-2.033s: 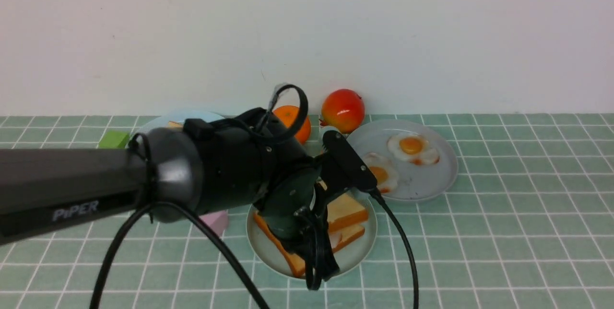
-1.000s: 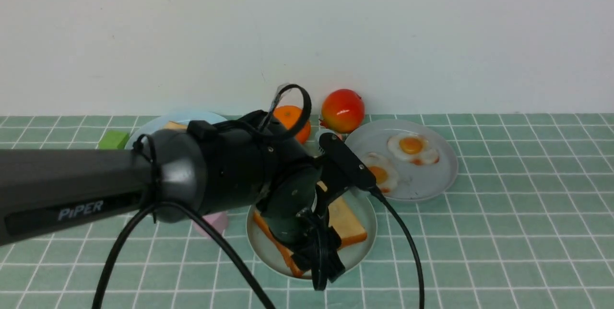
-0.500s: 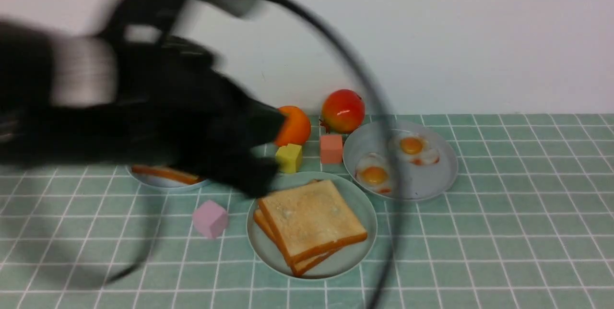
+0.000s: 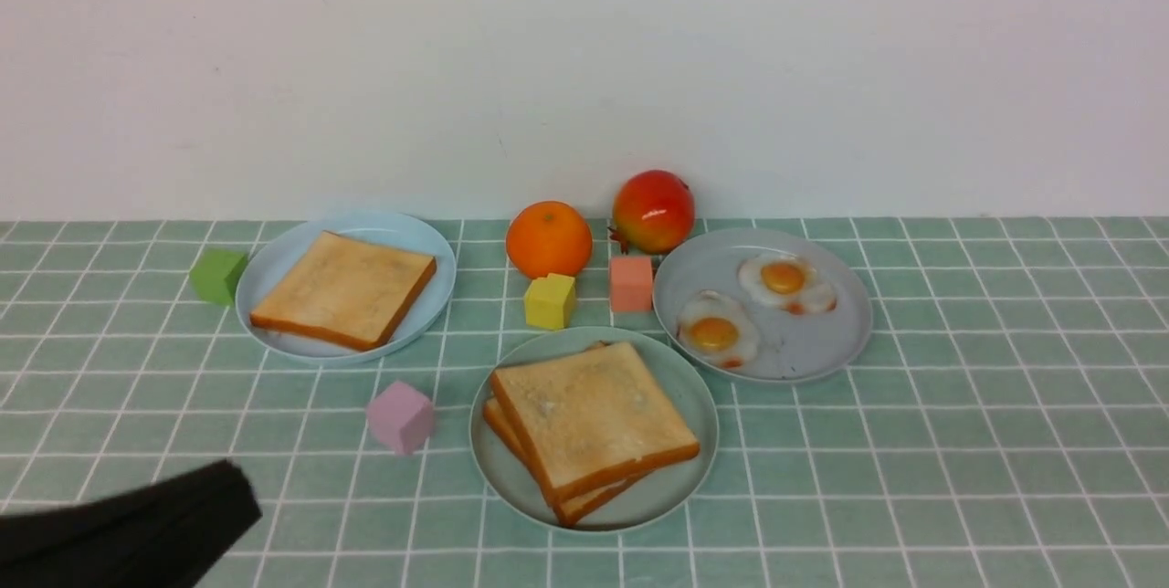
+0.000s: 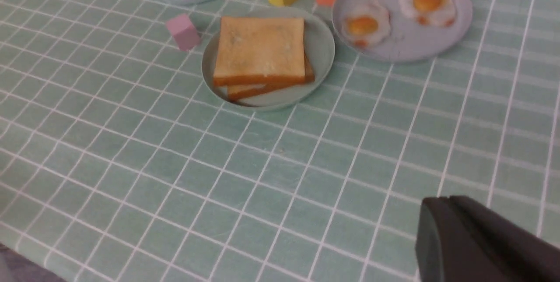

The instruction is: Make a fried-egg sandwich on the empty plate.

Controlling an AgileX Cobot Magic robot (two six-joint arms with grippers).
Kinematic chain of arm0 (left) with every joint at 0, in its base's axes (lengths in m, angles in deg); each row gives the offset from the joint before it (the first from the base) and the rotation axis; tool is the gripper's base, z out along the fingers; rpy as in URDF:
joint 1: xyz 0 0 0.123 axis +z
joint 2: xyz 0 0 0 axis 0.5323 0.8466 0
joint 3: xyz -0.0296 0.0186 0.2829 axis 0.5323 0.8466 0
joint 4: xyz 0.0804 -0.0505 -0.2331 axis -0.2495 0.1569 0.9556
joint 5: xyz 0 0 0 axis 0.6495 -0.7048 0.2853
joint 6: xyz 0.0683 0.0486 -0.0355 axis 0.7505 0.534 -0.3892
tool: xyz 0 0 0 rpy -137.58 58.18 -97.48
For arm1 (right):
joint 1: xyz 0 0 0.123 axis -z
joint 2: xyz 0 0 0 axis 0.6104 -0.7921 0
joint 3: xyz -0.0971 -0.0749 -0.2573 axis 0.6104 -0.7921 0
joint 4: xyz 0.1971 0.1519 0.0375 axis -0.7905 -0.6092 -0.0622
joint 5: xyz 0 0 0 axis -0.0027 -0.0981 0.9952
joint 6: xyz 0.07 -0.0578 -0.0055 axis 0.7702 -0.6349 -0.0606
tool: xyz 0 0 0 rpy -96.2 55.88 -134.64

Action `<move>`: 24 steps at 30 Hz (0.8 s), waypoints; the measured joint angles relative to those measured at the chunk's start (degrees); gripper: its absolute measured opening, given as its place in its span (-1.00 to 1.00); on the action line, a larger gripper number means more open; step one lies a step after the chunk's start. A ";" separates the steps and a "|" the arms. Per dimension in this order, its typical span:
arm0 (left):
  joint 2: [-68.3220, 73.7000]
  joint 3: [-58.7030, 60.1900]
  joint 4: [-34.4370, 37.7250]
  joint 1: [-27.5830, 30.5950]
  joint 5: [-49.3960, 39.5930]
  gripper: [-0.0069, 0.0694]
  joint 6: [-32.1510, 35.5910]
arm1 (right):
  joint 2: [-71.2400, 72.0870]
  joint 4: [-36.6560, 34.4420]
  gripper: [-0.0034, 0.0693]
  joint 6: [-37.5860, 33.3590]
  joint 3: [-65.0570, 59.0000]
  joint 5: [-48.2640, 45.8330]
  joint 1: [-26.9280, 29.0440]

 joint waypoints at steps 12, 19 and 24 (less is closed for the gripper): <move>-2.34 5.79 0.05 0.00 -0.03 -0.85 0.00 | 0.13 0.00 -0.86 1.29 -2.45 0.71 0.00; -2.34 5.85 0.05 0.00 -2.60 -0.85 0.00 | 0.33 0.00 -0.84 1.38 -3.04 0.93 0.81; -2.34 5.85 0.05 0.00 -3.16 -0.85 0.00 | 3.04 0.46 -0.90 -0.41 -6.42 5.20 10.73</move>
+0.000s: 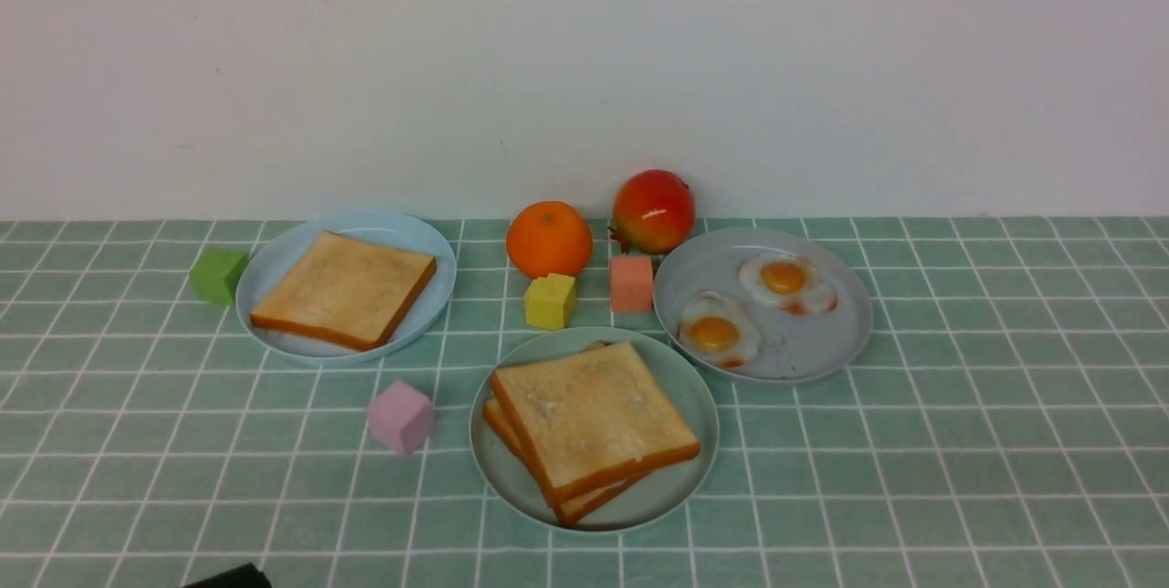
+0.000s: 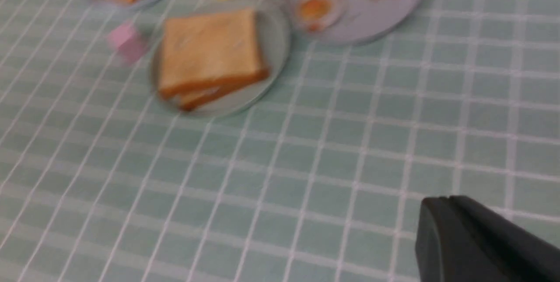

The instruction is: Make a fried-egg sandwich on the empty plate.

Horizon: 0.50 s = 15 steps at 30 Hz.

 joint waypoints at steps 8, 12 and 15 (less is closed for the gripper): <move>0.00 0.00 0.00 0.00 0.00 -0.85 0.00 | 14.09 -4.71 -0.94 -16.86 -29.72 29.41 19.42; 0.00 0.00 0.00 0.00 0.00 -0.85 0.00 | 19.84 -5.46 -0.94 -16.12 -41.41 35.32 20.98; 0.00 0.05 0.00 0.00 0.00 -0.85 0.00 | 20.45 -5.53 -0.95 -13.98 -43.57 36.07 20.99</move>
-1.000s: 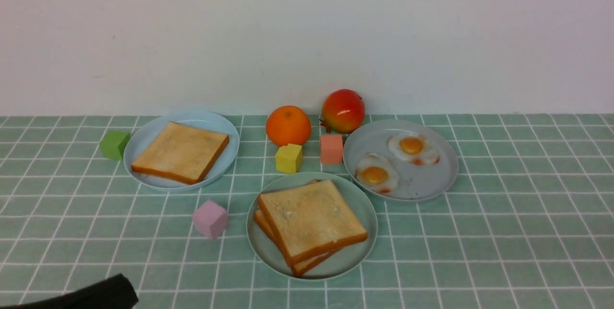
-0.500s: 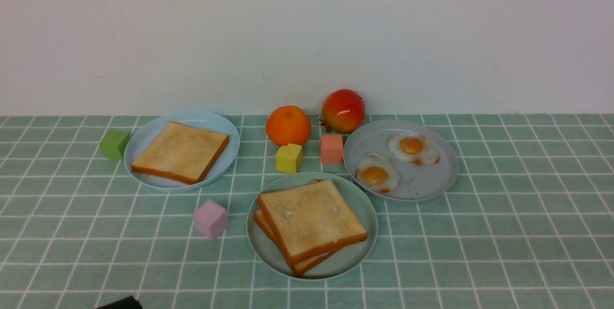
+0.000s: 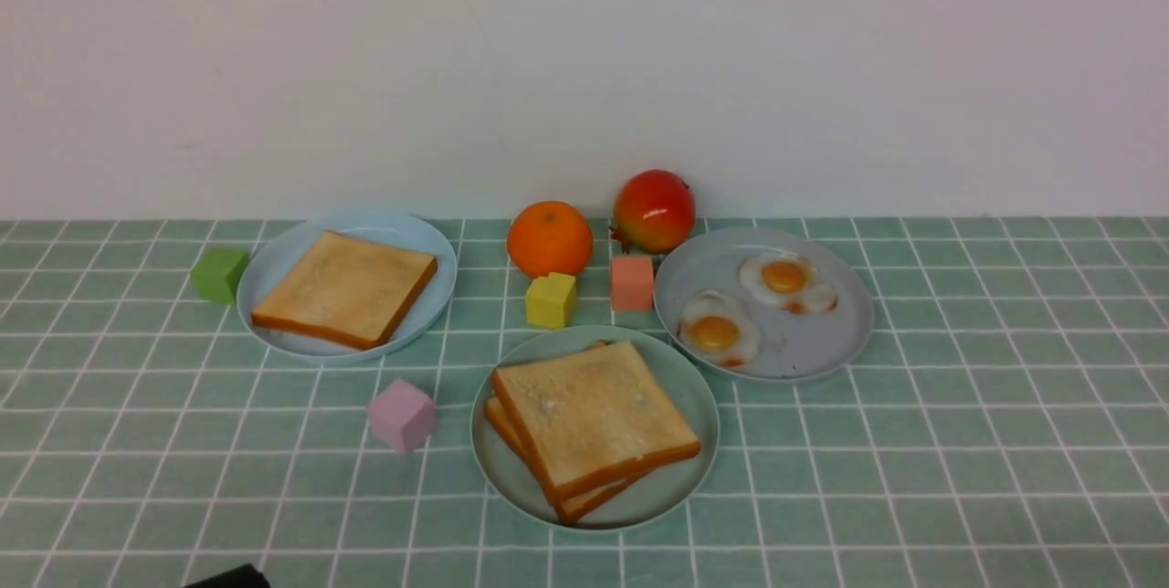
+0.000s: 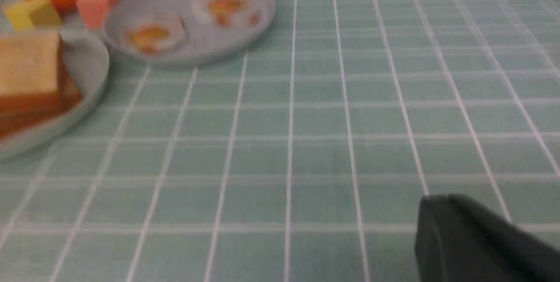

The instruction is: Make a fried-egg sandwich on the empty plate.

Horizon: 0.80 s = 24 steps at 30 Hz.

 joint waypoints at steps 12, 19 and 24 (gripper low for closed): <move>0.00 0.00 0.00 0.00 -0.70 -0.83 0.00 | 0.00 -0.12 -0.94 1.00 0.00 0.00 0.18; 0.00 0.00 0.00 0.00 -0.81 -0.83 0.00 | 0.00 -0.28 -0.93 1.00 0.00 0.00 0.18; 0.00 0.00 0.00 0.00 -0.81 -0.82 0.00 | 0.00 -0.28 -0.93 1.00 0.00 0.00 0.18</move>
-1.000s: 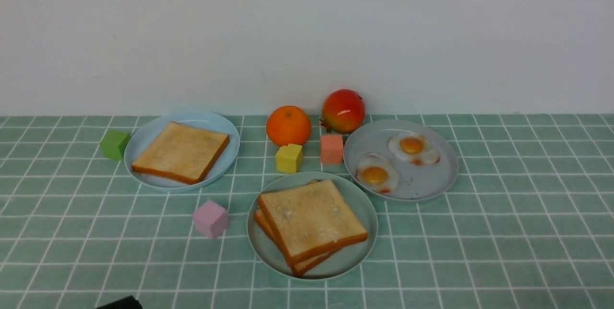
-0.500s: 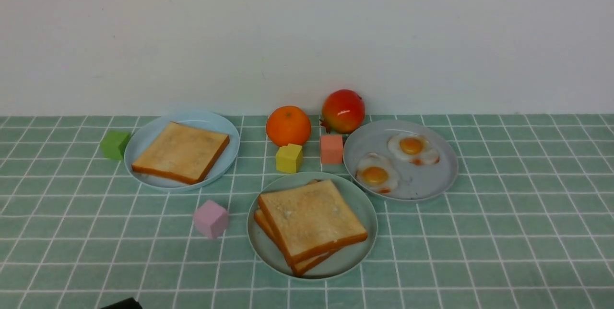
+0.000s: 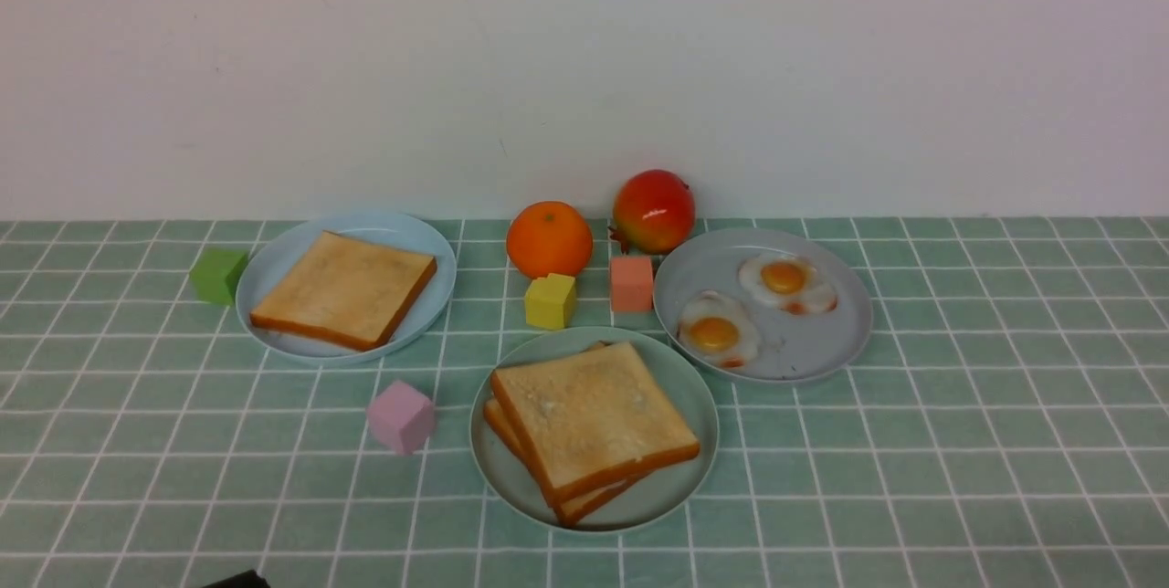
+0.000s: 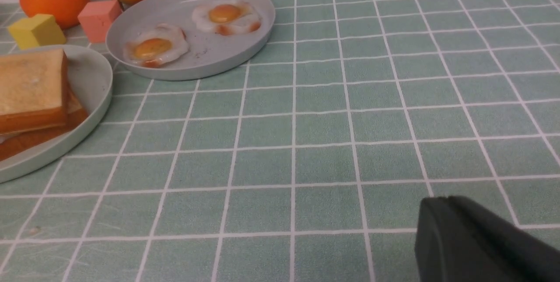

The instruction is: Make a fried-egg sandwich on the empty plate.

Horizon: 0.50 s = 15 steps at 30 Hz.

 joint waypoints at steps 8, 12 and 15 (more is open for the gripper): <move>0.00 0.00 -0.13 1.77 0.81 -0.84 0.00 | 0.00 0.00 -0.91 0.00 0.00 0.00 0.00; -1.62 0.00 -0.20 9.55 1.99 -0.85 0.00 | 0.00 0.00 -0.90 0.00 0.00 0.00 0.00; -6.91 0.23 -0.20 20.21 -1.20 -0.85 -2.23 | 0.00 0.00 -0.90 0.00 0.00 0.00 0.00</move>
